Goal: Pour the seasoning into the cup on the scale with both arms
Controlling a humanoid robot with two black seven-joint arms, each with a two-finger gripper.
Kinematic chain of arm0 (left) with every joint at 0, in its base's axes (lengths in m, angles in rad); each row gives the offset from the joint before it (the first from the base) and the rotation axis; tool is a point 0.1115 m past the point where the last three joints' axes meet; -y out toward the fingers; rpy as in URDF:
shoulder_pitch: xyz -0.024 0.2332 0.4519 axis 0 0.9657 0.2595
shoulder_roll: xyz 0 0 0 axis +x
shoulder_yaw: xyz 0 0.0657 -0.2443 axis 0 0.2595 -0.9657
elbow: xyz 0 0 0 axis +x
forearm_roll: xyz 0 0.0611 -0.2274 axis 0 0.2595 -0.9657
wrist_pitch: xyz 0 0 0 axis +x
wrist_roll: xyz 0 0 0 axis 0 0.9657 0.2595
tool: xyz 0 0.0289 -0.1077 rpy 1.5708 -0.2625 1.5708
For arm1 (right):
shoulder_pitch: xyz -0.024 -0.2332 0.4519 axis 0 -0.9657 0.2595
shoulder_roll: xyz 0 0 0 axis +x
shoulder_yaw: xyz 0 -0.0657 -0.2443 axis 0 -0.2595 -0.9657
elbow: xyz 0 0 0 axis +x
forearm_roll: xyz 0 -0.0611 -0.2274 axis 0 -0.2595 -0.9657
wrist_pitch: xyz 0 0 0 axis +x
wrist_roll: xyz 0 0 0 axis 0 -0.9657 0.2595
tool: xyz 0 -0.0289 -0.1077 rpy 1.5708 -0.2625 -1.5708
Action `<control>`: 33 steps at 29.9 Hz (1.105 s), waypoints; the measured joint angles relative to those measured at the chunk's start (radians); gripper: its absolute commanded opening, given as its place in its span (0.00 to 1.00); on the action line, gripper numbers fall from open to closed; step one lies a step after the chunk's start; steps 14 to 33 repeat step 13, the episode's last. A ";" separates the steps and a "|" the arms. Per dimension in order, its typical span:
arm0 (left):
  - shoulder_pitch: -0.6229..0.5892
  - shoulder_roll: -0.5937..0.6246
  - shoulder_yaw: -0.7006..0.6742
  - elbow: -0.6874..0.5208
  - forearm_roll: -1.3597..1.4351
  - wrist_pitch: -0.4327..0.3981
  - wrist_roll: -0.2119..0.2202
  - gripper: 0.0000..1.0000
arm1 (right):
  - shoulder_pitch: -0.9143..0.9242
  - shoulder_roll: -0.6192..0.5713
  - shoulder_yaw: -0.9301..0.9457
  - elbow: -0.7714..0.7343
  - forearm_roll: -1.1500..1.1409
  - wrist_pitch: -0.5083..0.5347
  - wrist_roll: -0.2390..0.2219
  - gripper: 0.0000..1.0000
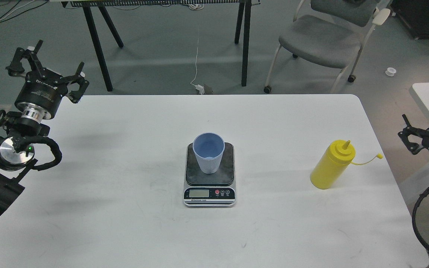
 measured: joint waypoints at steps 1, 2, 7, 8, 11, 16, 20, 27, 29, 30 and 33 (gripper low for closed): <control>0.000 -0.005 -0.005 0.002 -0.001 0.000 0.001 1.00 | 0.054 0.010 -0.018 -0.049 -0.002 0.000 -0.014 1.00; 0.000 -0.007 -0.009 0.002 -0.001 -0.001 0.001 1.00 | 0.109 0.027 -0.037 -0.104 -0.002 0.000 -0.029 1.00; 0.001 -0.010 -0.020 0.003 -0.001 -0.005 0.003 1.00 | 0.308 0.136 -0.079 -0.343 -0.002 0.000 -0.056 1.00; 0.001 -0.010 -0.021 0.003 -0.001 -0.006 0.003 1.00 | 0.328 0.152 -0.080 -0.366 -0.002 0.000 -0.057 1.00; 0.001 -0.007 -0.021 0.007 -0.001 -0.007 0.003 1.00 | 0.357 0.181 -0.086 -0.389 -0.003 0.000 -0.057 1.00; 0.001 -0.007 -0.021 0.010 -0.001 -0.007 0.001 1.00 | 0.366 0.188 -0.096 -0.390 -0.004 0.000 -0.057 1.00; 0.001 -0.007 -0.021 0.010 -0.001 -0.007 0.001 1.00 | 0.366 0.188 -0.096 -0.390 -0.004 0.000 -0.057 1.00; 0.001 -0.007 -0.021 0.010 -0.001 -0.007 0.001 1.00 | 0.366 0.188 -0.096 -0.390 -0.004 0.000 -0.057 1.00; 0.001 -0.007 -0.021 0.010 -0.001 -0.007 0.001 1.00 | 0.366 0.188 -0.096 -0.390 -0.004 0.000 -0.057 1.00; 0.001 -0.007 -0.021 0.010 -0.001 -0.007 0.001 1.00 | 0.366 0.188 -0.096 -0.390 -0.004 0.000 -0.057 1.00; 0.001 -0.007 -0.021 0.010 -0.001 -0.007 0.001 1.00 | 0.366 0.188 -0.096 -0.390 -0.004 0.000 -0.057 1.00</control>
